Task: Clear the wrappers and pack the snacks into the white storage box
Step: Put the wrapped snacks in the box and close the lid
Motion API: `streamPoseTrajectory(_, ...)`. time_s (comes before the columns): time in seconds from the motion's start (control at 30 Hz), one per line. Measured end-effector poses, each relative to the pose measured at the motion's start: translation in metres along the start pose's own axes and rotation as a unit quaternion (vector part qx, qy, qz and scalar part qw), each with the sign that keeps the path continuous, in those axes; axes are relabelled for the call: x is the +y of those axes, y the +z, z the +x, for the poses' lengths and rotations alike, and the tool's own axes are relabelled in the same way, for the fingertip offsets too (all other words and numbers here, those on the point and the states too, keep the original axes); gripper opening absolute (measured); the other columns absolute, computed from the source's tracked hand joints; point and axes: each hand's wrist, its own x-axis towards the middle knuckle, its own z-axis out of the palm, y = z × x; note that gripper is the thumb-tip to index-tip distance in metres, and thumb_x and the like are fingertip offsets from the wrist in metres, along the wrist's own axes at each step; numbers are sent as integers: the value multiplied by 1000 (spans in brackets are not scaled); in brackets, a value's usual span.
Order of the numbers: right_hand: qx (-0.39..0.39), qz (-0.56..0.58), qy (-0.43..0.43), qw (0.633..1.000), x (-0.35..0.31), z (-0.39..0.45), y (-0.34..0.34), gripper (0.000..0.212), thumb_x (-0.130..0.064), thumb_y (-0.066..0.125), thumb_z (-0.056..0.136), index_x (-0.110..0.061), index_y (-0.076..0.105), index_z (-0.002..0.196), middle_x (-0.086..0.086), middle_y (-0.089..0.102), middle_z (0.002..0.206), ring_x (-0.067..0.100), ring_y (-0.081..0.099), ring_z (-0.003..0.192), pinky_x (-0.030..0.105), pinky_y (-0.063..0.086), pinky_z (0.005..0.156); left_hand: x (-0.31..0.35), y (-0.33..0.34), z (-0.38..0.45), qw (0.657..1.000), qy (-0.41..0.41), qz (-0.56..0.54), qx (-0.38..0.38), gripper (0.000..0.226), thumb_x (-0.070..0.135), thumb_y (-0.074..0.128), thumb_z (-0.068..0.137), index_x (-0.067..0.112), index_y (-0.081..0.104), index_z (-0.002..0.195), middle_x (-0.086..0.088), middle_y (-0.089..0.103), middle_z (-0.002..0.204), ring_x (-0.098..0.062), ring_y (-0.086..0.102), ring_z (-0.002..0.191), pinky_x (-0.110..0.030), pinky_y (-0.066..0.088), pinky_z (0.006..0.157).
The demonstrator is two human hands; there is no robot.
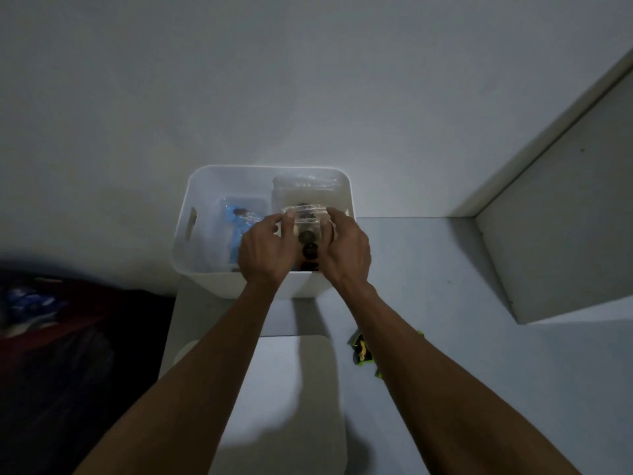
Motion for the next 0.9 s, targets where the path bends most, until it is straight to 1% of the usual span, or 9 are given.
streamPoseTrajectory(0.17, 90, 76, -23, 993, 18, -7, -38, 29, -24, 50, 100, -11, 65, 121, 8, 69, 111, 20, 65, 98, 32, 53, 85, 5, -8, -17, 985, 110, -100, 85, 39, 42, 51, 96, 9, 72, 103, -8, 73, 100, -23, 67, 95, -33, 51, 86)
streamPoseTrajectory(0.27, 130, 90, 12, 987, 54, -16, -78, 32, -29, 51, 100, -13, 64, 124, 4, 68, 113, 12, 64, 94, 30, 53, 83, 13, -12, -47, 955, 187, -130, 188, 21, 20, 61, 96, 3, 72, 94, -11, 71, 89, -24, 62, 84, -30, 48, 76)
streamPoseTrajectory(0.33, 130, 79, 50, 987, 89, -29, -101, 35, -34, 51, 100, -15, 63, 127, 0, 66, 116, 8, 63, 95, 32, 55, 82, 16, -6, -77, 949, 210, -130, 194, 16, 14, 62, 94, 1, 71, 92, -12, 69, 85, -24, 60, 81, -27, 45, 71)
streamPoseTrajectory(0.4, 126, 53, 78, 987, 125, -48, -117, 37, -37, 51, 99, -17, 61, 128, 0, 64, 120, 10, 62, 100, 39, 55, 86, 16, 9, -108, 962, 211, -98, 143, 18, 19, 61, 94, 4, 70, 95, -10, 69, 90, -23, 58, 85, -26, 42, 75)
streamPoseTrajectory(0.5, 92, 0, 99, 991, 173, -86, -121, 40, -34, 54, 99, -13, 58, 133, 7, 60, 129, 23, 57, 117, 40, 46, 102, 9, 45, -147, 984, 172, -45, -3, 32, 37, 54, 94, 15, 67, 112, -6, 65, 108, -20, 52, 105, -28, 39, 92)
streamPoseTrajectory(0.6, 27, -58, 114, 991, 203, -125, -108, 49, -39, 50, 97, -14, 51, 139, 11, 52, 141, 28, 44, 132, 35, 34, 111, -4, 84, -174, 978, 178, -6, -110, 37, 40, 49, 96, 20, 61, 126, -4, 59, 125, -22, 50, 119, -44, 42, 100)
streamPoseTrajectory(0.67, -13, -96, 103, 990, 216, -146, -93, 56, -44, 49, 96, -16, 46, 143, 12, 46, 148, 29, 37, 139, 44, 33, 113, -11, 105, -183, 969, 198, 32, -145, 39, 40, 45, 98, 20, 58, 130, -6, 54, 134, -28, 48, 126, -49, 42, 101)
streamPoseTrajectory(0.77, -50, -140, 75, 986, 227, -166, -66, 62, -52, 45, 95, -19, 39, 148, 10, 37, 155, 31, 27, 146, 47, 28, 114, -19, 128, -187, 953, 221, 85, -189, 44, 40, 32, 101, 23, 54, 134, -6, 45, 146, -29, 40, 134, -49, 36, 107)
streamPoseTrajectory(0.9, -80, -209, 56, 973, 235, -172, -41, 64, -60, 24, 96, -26, 36, 150, 5, 31, 159, 30, 18, 149, 52, 29, 110, -34, 155, -185, 926, 251, 149, -238, 56, 48, 12, 102, 28, 49, 139, -4, 36, 154, -29, 31, 141, -52, 29, 111)
